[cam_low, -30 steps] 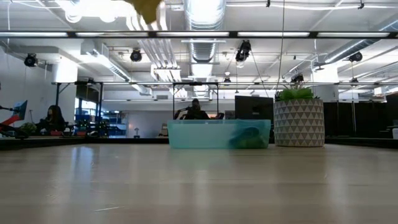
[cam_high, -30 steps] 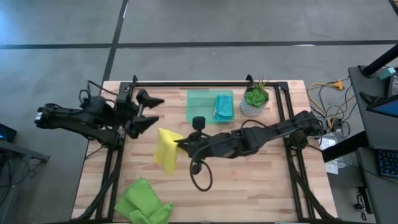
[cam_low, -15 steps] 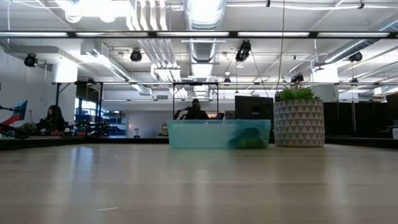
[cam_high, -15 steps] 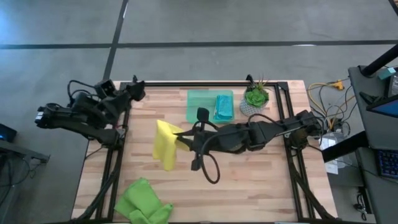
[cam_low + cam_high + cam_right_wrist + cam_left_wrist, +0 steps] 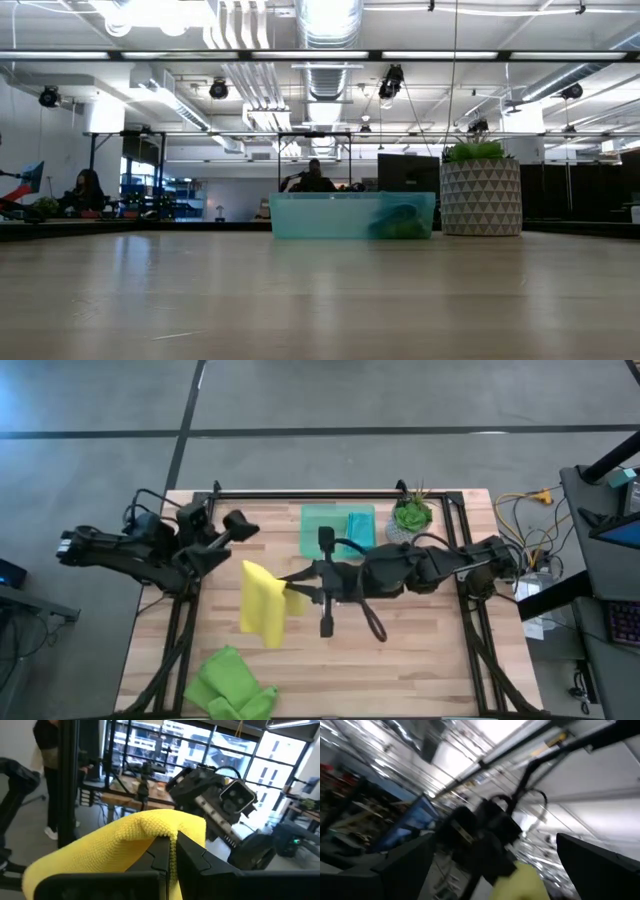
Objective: Fold microfiber towels
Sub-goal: Fold the yellow microfiber cloth
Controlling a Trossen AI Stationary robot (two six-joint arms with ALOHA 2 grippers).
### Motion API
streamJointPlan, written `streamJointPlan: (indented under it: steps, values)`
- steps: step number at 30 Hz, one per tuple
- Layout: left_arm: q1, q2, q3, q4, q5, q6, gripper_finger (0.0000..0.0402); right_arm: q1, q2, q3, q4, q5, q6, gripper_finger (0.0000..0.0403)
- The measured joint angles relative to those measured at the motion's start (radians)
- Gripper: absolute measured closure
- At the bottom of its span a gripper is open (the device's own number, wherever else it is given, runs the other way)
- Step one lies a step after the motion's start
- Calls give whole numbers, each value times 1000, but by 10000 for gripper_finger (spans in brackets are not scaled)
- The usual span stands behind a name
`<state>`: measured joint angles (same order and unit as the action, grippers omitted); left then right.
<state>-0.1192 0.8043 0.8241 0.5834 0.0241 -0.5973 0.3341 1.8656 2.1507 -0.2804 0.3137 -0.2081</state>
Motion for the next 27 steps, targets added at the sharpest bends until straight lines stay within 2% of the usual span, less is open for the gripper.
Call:
streamJointPlan:
  steps: [10,18,27]
  values:
    - [0,93,2,10,170,-99,3,-7,0,4,8,-11,-9,392]
    - [0,185,64,11,330,-131,3,-28,0,3,9,-10,-10,392]
    - [0,209,70,8,361,-130,4,-36,-4,3,10,-7,-38,392]
